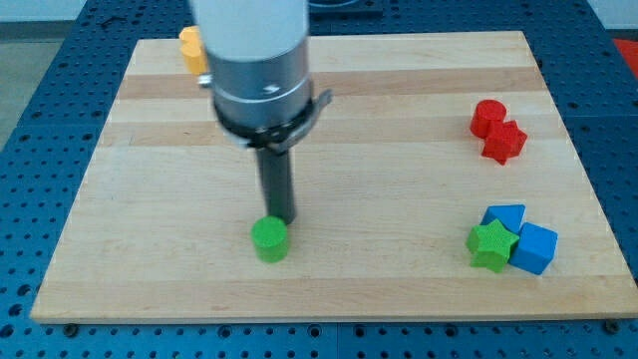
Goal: Push green circle towards bottom center
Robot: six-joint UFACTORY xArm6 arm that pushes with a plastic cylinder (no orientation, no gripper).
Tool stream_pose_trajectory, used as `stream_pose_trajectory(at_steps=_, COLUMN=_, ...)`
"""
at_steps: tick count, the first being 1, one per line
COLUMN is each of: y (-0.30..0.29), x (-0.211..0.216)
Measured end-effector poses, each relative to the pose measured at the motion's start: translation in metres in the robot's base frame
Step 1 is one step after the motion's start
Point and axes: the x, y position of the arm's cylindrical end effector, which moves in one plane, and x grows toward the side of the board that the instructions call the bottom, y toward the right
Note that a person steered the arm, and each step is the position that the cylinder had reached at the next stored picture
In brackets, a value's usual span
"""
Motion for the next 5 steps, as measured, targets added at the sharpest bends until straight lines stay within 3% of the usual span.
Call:
stream_pose_trajectory(at_steps=2, y=-0.097, x=0.005)
stream_pose_trajectory(at_steps=3, y=-0.103, x=0.02)
stream_pose_trajectory(at_steps=5, y=-0.017, x=0.029)
